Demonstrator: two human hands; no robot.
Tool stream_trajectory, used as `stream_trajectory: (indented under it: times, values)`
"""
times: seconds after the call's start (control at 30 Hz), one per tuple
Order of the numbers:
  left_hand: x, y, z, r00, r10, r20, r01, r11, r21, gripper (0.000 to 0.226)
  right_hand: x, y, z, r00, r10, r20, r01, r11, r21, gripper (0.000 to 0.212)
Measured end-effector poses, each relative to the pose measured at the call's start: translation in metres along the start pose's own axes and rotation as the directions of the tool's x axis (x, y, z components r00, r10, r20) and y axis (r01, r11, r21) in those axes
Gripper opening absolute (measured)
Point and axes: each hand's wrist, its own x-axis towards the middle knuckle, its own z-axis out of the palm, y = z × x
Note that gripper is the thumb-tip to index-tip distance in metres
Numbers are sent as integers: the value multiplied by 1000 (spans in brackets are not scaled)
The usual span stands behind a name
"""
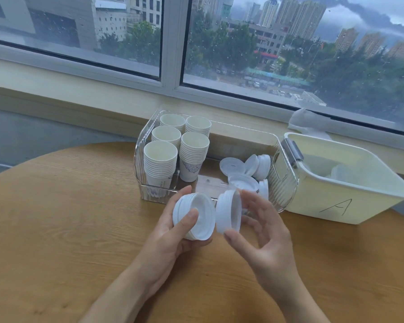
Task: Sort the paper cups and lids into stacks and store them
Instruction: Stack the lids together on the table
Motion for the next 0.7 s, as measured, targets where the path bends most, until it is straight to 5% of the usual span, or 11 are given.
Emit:
stream_trajectory:
  times: [0.37, 0.7]
  values:
    - [-2, -11, 0, 997, -15, 79, -7, 964, 267, 73, -26, 19, 7, 999, 44, -12, -43, 993, 110, 73]
    - [-6, -10, 0, 991, 50, 121, -100, 887, 450, 84, -28, 22, 3, 996, 67, 53, -69, 997, 41, 80]
